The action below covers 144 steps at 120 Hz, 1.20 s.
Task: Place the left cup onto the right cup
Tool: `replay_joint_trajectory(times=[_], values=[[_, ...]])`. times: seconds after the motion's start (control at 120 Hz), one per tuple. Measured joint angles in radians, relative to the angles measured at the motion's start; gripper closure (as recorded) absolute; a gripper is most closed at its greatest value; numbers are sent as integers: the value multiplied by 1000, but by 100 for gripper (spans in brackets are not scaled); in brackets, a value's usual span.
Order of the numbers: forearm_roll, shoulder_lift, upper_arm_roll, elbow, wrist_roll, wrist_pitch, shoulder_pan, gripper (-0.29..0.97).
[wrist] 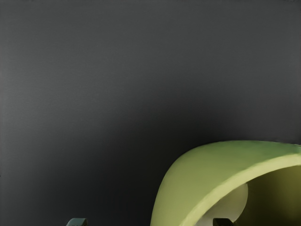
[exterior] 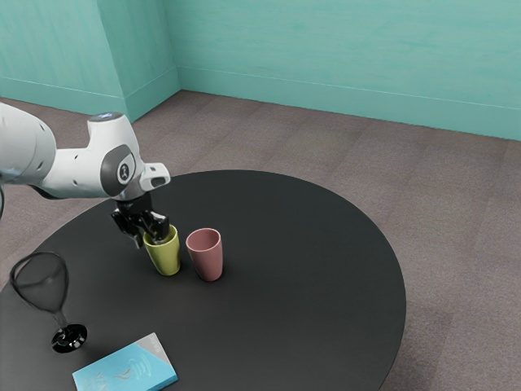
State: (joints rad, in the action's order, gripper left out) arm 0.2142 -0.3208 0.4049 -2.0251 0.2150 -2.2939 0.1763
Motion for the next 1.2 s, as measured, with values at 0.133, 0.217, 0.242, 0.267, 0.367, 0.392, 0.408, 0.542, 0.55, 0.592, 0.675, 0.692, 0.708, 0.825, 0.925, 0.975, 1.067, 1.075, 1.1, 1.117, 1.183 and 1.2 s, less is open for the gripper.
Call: replay_joint_trajectory(times=[0.133,0.217,0.242,0.267,0.367,0.392,0.408,0.542,0.55,0.592,0.675,0.692,0.708,0.825,0.925,0.975,1.067,1.075,1.1,1.117,1.183,1.2], values=[[0,4,-1,1,-1,-15,2,61],[0,4,-1,0,-2,-21,2,68],[0,4,-1,0,-2,-22,2,69],[0,4,-1,0,-3,-23,2,70],[-1,5,-1,-2,-4,-26,3,74],[-1,7,0,-3,-4,-26,4,75],[-1,9,0,-3,-4,-26,5,75],[-9,27,0,-3,-6,-23,9,77],[-9,28,0,-3,-6,-23,9,77],[-11,36,0,-3,-7,-22,9,77],[-22,74,2,-7,-9,-12,7,78],[-26,86,2,-8,-9,-9,6,78],[-30,99,3,-7,-10,-4,6,78],[-69,174,3,8,-18,48,11,78],[-105,204,0,74,-34,109,46,78],[-115,207,-4,107,-42,137,71,78],[-124,203,-29,151,-56,175,96,78],[-124,203,-31,153,-57,178,98,78],[-126,202,-35,158,-61,185,107,78],[-126,201,-38,160,-64,190,113,78],[-128,200,-47,164,-73,204,124,78],[-127,199,-48,164,-76,207,125,78]])
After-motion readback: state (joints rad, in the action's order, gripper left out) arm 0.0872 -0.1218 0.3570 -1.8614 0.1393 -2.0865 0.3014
